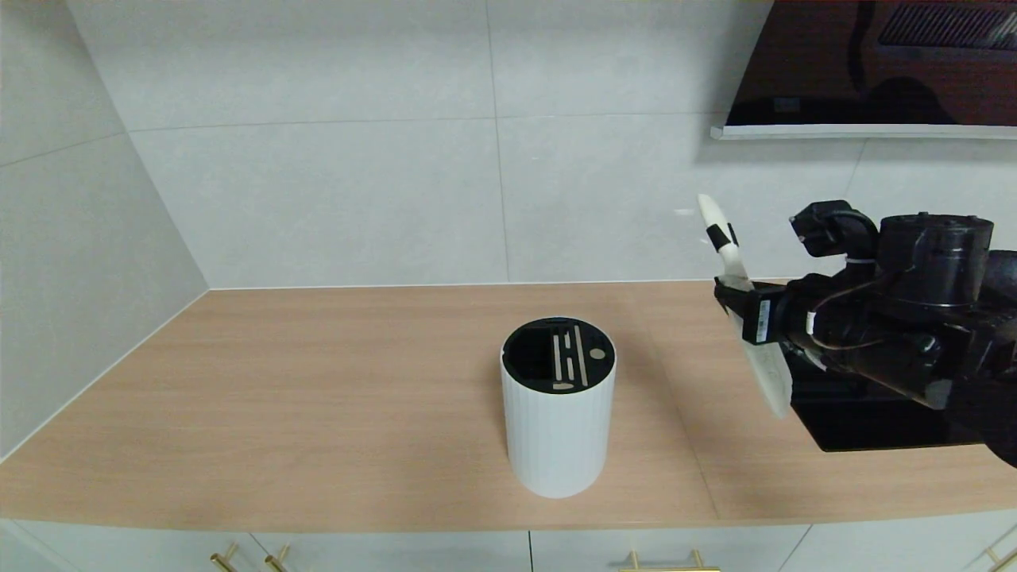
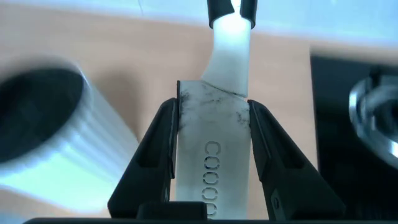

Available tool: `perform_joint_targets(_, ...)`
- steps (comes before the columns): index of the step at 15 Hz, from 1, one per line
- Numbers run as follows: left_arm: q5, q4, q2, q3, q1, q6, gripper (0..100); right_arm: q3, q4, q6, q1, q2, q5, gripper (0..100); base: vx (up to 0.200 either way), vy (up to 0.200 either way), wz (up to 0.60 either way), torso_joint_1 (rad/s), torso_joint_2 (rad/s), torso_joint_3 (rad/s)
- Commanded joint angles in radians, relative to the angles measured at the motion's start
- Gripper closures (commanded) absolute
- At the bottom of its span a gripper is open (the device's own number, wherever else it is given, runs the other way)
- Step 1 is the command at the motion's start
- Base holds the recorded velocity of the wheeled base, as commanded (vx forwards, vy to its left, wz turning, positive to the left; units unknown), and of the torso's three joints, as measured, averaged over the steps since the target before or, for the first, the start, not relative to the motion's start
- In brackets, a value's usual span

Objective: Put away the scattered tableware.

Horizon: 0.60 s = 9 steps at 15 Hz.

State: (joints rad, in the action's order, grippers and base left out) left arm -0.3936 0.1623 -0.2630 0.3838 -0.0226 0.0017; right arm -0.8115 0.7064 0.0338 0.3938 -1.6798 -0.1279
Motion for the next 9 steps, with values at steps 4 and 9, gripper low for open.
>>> perform_joint_targets(4, -0.182, -0.109, -0.679, 0.368, -0.051, -0.019, 0, -0.213, -0.004, -0.005, 0.08, -0.117, 0.002, 100, 0.0, 0.0, 0.0, 0.0, 0.0, 0.0)
perform_joint_targets(9, -0.034, -0.442, -0.96, 0.403, -0.313, -0.362, 0, -0.204, 0.008, 0.003, 0.194, -0.112, -0.042, 100, 0.0, 0.0, 0.0, 0.0, 0.0, 0.0)
